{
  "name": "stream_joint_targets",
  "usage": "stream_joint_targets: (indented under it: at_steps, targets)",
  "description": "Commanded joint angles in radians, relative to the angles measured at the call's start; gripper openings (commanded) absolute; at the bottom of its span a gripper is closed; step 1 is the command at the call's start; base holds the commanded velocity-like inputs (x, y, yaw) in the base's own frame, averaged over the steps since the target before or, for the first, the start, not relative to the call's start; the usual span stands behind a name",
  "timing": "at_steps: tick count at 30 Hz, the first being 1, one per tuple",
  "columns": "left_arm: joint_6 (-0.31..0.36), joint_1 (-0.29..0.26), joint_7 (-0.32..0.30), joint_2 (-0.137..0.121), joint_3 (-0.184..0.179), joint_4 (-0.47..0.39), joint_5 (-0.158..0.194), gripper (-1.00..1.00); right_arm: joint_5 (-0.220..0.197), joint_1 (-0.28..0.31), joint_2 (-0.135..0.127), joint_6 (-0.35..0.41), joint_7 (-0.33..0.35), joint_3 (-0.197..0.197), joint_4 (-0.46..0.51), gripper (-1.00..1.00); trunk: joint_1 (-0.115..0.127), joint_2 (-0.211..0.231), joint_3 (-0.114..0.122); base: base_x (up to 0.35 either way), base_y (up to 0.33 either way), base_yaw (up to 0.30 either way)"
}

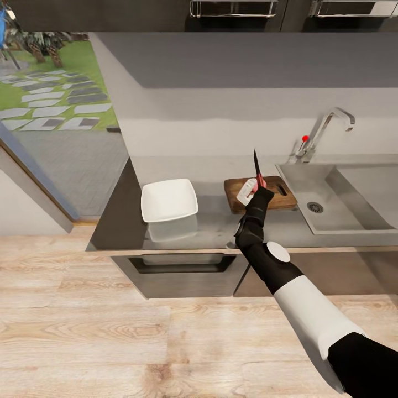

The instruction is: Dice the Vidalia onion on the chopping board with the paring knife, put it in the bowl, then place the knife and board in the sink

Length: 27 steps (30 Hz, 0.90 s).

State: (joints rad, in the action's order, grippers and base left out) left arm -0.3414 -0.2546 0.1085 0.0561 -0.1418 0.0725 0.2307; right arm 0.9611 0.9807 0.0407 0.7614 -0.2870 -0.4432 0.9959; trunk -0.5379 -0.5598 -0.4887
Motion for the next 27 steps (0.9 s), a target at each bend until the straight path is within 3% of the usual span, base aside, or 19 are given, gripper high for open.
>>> stream_joint_targets:
  at_steps: [1, 27]
  targets:
    - [-0.007, -0.002, 0.002, 0.001, -0.009, 0.004, 0.007, 1.0, 0.001, 0.001, 0.0, 0.007, -0.002, -0.003, 0.001, -1.0, 0.0, -0.001, -0.002, 0.0, 0.0, 0.0]
    - [-0.007, -0.002, 0.002, 0.002, -0.009, 0.004, 0.007, 1.0, 0.004, 0.001, -0.004, 0.009, -0.003, 0.001, 0.044, -1.0, 0.0, -0.001, -0.034, 0.001, -0.001, 0.0]
